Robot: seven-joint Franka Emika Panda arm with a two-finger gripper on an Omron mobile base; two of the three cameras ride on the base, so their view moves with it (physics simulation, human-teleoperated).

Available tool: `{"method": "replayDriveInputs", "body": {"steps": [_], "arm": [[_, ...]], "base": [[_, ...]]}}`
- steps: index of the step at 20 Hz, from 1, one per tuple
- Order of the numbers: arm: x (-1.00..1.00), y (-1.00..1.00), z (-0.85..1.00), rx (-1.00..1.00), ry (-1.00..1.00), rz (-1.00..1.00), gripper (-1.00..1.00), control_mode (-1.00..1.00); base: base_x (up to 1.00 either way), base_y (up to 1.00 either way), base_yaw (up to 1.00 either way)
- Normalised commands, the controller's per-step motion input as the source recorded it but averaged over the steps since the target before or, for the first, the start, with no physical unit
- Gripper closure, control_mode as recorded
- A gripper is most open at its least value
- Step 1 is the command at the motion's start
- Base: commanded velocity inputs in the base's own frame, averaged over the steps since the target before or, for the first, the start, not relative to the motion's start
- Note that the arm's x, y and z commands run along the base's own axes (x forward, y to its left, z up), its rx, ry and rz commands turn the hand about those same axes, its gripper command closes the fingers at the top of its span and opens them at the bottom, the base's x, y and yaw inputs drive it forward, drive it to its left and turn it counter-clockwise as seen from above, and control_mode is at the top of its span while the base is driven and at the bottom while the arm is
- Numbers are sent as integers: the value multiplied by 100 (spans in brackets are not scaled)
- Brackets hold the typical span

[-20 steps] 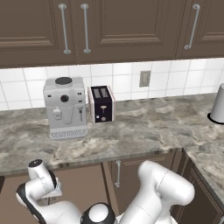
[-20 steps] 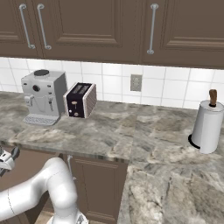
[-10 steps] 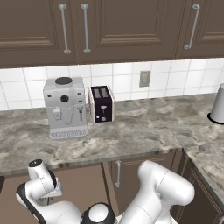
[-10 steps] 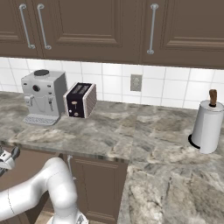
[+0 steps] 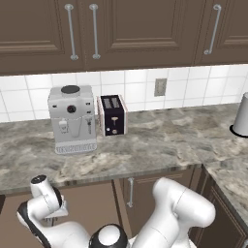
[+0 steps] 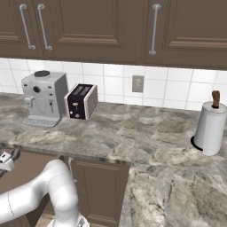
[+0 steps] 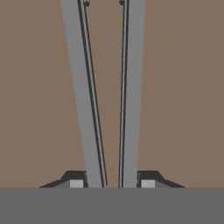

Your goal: Take the tongs from the drawer on the left and place them on the dining counter next to the tray containing the hot dog.

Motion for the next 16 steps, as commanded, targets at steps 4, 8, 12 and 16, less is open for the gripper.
{"method": "replayDriveInputs", "body": {"steps": [4, 8, 12, 16], "arm": [[-28, 5, 17, 0, 0, 0, 100, -100], [-50, 7, 6, 0, 0, 0, 100, -100], [-64, 3, 17, 0, 0, 0, 100, -100], [-66, 0, 57, 0, 0, 0, 100, -100]], "base": [[0, 0, 0], [0, 0, 0], [0, 0, 0], [0, 0, 0]]}}
